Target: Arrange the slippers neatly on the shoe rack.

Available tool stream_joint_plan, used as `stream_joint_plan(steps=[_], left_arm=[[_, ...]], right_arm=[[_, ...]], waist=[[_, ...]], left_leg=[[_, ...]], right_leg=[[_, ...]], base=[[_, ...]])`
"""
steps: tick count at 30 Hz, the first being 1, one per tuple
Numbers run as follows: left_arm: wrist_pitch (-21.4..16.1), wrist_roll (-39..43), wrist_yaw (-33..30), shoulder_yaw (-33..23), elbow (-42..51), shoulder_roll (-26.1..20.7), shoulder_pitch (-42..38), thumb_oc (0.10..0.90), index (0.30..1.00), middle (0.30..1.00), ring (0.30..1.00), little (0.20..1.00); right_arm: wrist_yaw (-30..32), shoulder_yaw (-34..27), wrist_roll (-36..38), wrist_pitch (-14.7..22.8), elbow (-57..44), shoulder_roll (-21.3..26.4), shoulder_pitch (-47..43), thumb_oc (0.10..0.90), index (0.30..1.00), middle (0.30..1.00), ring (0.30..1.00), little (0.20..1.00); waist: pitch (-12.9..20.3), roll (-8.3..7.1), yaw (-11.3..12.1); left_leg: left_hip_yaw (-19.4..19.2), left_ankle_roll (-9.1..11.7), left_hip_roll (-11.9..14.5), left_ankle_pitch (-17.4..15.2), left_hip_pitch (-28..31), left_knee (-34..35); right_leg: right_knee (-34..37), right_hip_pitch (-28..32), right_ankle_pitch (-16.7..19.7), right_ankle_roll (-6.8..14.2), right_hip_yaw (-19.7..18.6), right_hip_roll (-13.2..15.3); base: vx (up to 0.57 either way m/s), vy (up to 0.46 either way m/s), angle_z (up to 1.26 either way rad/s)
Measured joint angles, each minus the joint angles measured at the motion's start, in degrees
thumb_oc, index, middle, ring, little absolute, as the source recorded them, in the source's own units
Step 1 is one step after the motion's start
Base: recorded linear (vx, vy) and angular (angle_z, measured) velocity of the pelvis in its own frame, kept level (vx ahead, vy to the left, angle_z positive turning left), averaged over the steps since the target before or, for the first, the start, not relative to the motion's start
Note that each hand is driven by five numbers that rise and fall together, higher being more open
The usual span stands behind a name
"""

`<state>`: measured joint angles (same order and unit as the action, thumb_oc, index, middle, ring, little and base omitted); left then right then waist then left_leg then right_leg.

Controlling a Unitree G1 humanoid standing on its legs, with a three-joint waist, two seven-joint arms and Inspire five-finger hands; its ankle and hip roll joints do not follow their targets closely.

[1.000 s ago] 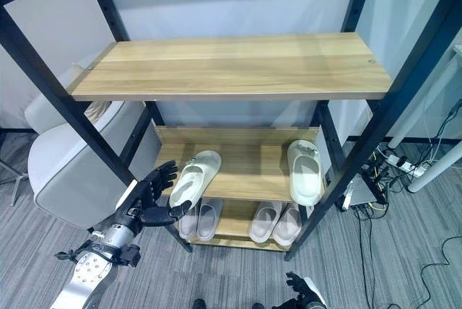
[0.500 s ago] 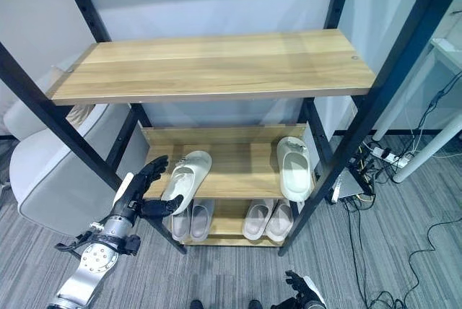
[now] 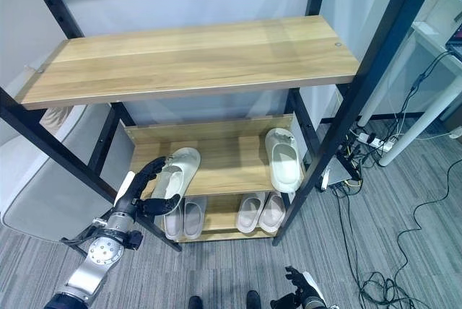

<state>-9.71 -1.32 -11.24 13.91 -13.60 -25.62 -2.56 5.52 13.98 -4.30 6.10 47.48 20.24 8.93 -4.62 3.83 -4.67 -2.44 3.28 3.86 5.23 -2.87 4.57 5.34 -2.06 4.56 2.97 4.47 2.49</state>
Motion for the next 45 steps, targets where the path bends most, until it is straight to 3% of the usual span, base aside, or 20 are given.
stream_joint_plan(steps=[16, 27, 28, 41, 45], left_arm=[[0.22, -2.52, -3.24, 0.10, -6.40, -0.68, -9.78, 0.800, 0.900, 0.900, 0.900, 0.900], [0.00, -10.91, -3.36, 8.39, -16.41, -10.06, -20.52, 0.800, 0.900, 0.900, 0.900, 0.900], [-0.02, -11.03, -3.14, 8.54, -16.95, -10.23, -21.18, 0.400, 0.300, 0.300, 0.300, 0.300], [-0.16, -10.23, -3.18, 6.75, -18.21, -8.41, -22.06, 0.400, 0.300, 0.300, 0.300, 0.300], [-0.19, -6.39, -3.69, 5.43, -14.71, -3.39, -19.24, 0.400, 0.300, 0.300, 0.300, 0.300]], right_arm=[[-0.05, 1.13, 0.01, 0.02, 0.00, 0.43, -0.69, 0.800, 0.900, 0.900, 0.900, 0.900], [-0.27, 1.48, 0.09, 1.32, -0.21, 1.58, -2.43, 0.800, 0.900, 0.900, 0.900, 0.900], [-0.29, 1.48, 0.09, 1.32, -0.30, 1.68, -2.47, 0.800, 0.900, 0.900, 0.900, 0.900], [-1.22, 1.41, 1.14, 1.68, -0.74, 2.22, -2.34, 0.800, 0.900, 0.900, 0.900, 0.900], [-1.15, 1.28, 1.14, 1.55, -0.52, 2.11, -2.21, 0.800, 0.900, 0.900, 0.900, 0.900]], waist=[[1.65, -0.54, -1.36], [1.79, -0.43, -2.47], [1.80, -0.42, -2.47], [2.12, 1.73, -2.89], [1.79, 2.72, -2.65]], left_leg=[[-0.65, -0.17, -0.03, 0.27, -3.09, 0.00], [-3.30, -0.28, 0.04, 0.46, -6.08, -0.02], [-3.45, -0.28, 0.04, 0.45, -6.17, -0.02], [-5.00, -0.29, 0.04, 0.46, -6.81, -0.03], [-5.12, -0.29, -0.05, 0.46, -6.67, -0.02]], right_leg=[[-0.32, -3.62, 0.88, 0.19, -0.91, 0.02], [-0.35, -7.73, 1.73, 0.11, -3.08, -0.03], [-0.35, -7.90, 1.75, 0.13, -3.25, -0.03], [-0.34, -9.36, 2.09, 0.36, -4.71, -0.06], [-0.30, -9.29, 2.14, 0.45, -4.86, 0.04]], base=[[-0.01, -0.002, -0.03], [-0.03, 0.000, -0.11], [-0.03, 0.004, -0.10], [-0.01, -0.006, -0.05], [-0.01, 0.001, 0.00]])
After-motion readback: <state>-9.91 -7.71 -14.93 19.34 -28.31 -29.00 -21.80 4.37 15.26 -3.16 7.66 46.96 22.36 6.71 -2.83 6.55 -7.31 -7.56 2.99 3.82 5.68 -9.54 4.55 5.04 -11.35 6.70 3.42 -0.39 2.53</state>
